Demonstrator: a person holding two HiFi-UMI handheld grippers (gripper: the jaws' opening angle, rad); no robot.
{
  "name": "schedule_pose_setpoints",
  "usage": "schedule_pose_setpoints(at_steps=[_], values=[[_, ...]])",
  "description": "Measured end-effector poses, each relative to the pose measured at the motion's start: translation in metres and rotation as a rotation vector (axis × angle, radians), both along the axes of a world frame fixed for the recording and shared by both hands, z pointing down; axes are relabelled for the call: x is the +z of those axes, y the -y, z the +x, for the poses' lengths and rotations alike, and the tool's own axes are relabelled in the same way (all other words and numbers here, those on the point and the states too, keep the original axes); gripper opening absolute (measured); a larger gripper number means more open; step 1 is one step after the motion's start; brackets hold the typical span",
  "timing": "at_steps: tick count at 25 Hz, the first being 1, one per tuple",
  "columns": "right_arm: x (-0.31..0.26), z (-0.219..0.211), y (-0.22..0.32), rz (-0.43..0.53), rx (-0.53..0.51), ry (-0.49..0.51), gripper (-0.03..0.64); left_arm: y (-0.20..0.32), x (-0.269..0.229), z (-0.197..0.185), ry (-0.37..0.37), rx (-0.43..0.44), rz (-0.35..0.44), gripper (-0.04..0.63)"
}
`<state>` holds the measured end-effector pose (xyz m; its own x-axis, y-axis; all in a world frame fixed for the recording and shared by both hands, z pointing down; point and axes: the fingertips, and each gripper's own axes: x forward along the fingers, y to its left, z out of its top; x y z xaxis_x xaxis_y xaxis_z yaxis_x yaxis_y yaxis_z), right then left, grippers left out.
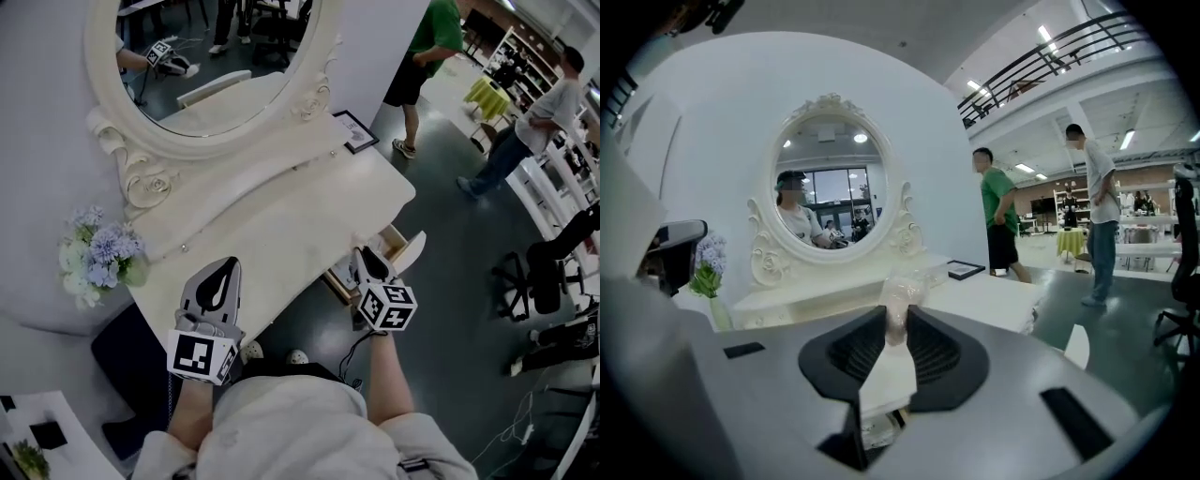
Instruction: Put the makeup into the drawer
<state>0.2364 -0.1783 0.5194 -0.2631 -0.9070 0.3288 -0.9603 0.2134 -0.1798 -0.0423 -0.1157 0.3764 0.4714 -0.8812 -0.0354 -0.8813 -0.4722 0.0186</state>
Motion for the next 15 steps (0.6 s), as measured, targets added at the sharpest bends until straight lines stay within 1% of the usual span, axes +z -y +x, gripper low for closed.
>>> schedule_pose_setpoints(at_steps=[7, 15], values=[[0.042, 0.031, -0.004, -0.114, 0.070, -0.005, 0.080, 0.000, -0.001, 0.009, 0.004, 0.009, -0.001, 0.012], [0.097, 0.052, -0.010, -0.268, 0.127, -0.014, 0.080, 0.001, -0.002, 0.011, 0.005, 0.007, 0.003, 0.012]])
